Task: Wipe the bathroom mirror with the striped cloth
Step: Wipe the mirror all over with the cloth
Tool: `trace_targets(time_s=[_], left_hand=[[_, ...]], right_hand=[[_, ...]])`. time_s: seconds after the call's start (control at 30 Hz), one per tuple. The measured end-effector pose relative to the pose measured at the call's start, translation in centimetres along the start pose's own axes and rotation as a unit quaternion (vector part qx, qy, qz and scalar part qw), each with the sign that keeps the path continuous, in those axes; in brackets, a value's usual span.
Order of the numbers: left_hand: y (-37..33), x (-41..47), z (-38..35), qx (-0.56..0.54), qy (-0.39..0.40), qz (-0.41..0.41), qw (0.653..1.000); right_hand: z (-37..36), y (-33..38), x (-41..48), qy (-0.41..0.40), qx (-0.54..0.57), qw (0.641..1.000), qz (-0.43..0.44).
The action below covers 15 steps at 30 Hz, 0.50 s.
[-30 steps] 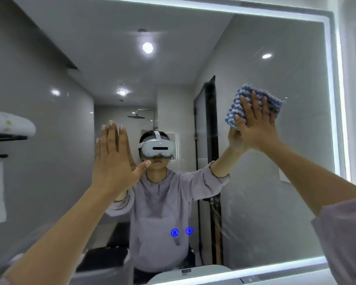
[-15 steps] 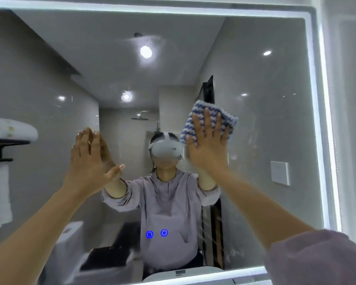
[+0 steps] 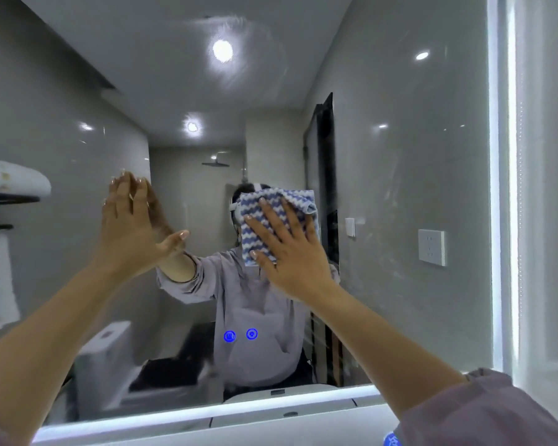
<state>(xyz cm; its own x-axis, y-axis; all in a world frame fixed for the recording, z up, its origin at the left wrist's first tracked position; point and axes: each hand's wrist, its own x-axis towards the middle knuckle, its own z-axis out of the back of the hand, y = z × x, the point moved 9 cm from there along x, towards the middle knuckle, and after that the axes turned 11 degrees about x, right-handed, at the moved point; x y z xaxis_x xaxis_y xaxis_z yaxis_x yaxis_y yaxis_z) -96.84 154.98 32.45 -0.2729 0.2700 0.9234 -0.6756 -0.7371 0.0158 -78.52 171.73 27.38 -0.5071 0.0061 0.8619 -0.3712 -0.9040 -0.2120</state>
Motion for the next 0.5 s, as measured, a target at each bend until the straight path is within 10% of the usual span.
trace_targets(time_s=[0.5], left_hand=[[0.0,-0.1,-0.2,-0.032,-0.014,-0.015,0.999]], right_hand=[[2.7,-7.8,-2.5,-0.037,-0.032,0.998,-0.05]])
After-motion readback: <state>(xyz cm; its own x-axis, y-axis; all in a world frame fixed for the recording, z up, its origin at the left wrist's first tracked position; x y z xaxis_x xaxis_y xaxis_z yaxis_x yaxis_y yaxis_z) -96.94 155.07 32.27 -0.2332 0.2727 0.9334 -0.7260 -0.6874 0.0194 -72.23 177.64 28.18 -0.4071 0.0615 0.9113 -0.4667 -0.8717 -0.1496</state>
